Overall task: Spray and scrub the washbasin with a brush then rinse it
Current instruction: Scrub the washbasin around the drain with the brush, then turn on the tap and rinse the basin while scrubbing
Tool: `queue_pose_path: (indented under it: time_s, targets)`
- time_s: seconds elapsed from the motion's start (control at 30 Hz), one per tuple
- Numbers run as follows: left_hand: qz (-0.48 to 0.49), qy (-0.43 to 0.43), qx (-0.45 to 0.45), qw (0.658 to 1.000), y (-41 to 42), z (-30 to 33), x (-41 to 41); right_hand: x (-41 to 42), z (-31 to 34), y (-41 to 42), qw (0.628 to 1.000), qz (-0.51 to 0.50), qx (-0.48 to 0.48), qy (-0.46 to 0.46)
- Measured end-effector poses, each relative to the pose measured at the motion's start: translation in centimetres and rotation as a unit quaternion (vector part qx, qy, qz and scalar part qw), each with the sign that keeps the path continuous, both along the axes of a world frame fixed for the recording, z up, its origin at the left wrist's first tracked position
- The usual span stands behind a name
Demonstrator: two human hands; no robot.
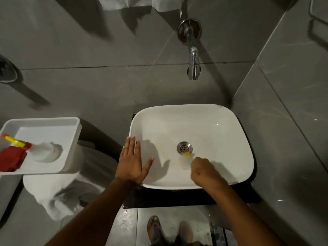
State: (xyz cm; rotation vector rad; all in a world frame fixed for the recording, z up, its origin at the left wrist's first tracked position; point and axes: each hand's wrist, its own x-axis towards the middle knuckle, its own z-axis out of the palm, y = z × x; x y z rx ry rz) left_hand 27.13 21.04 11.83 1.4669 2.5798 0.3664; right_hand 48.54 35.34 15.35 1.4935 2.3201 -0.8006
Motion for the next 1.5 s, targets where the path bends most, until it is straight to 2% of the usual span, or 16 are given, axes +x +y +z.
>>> queue_pose_path:
  time_s: [0.13,0.3,0.4,0.53,0.7,0.8,0.93,1.07,1.13,1.23,1.37,1.43,1.5]
  targets:
    - [0.0,0.0,-0.007,1.0,-0.1,0.0,0.1,1.4,0.6,4.0,0.996,-0.078,0.041,-0.028]
    - [0.001,0.006,-0.019,1.0,-0.2,-0.1,-0.1,-2.4,0.7,4.5,0.999,-0.033,0.008,0.027]
    - [0.026,-0.007,-0.03,0.999,0.1,0.8,0.5,-1.8,0.6,2.9,0.998,-0.024,-0.015,0.054]
    - [0.086,-0.077,0.098,0.989,5.6,5.8,1.4,1.1,1.3,2.0,0.994,-0.041,-0.021,0.098]
    - [0.063,-0.112,0.229,0.965,17.2,15.3,3.1,1.3,4.5,2.4,0.984,-0.06,0.01,0.167]
    - [0.074,-0.126,0.221,0.964,21.6,18.2,4.2,0.8,6.5,3.3,0.975,-0.074,0.025,0.209]
    - [0.147,-0.181,0.206,0.95,24.3,18.8,4.9,0.5,7.6,4.2,0.968,-0.101,0.036,0.228]
    - [0.154,-0.159,0.21,0.952,25.5,19.4,4.4,0.7,7.8,4.9,0.971,-0.108,0.028,0.213]
    - [0.139,-0.205,0.233,0.94,25.7,19.6,4.2,0.7,7.6,5.0,0.974,-0.118,0.0,0.192]
    - [0.099,-0.33,0.258,0.903,25.4,20.0,3.7,0.5,7.0,4.8,0.978,-0.122,-0.038,0.168]
    - [0.036,-0.43,0.21,0.877,24.7,21.1,2.8,-0.2,6.8,4.9,0.979,-0.117,-0.036,0.163]
    - [0.002,-0.496,0.174,0.851,24.5,21.6,2.3,-0.7,7.1,5.1,0.973,-0.121,-0.062,0.184]
    - [-0.042,-0.529,0.126,0.838,24.5,21.7,1.7,-0.9,7.5,5.4,0.966,-0.13,-0.092,0.203]
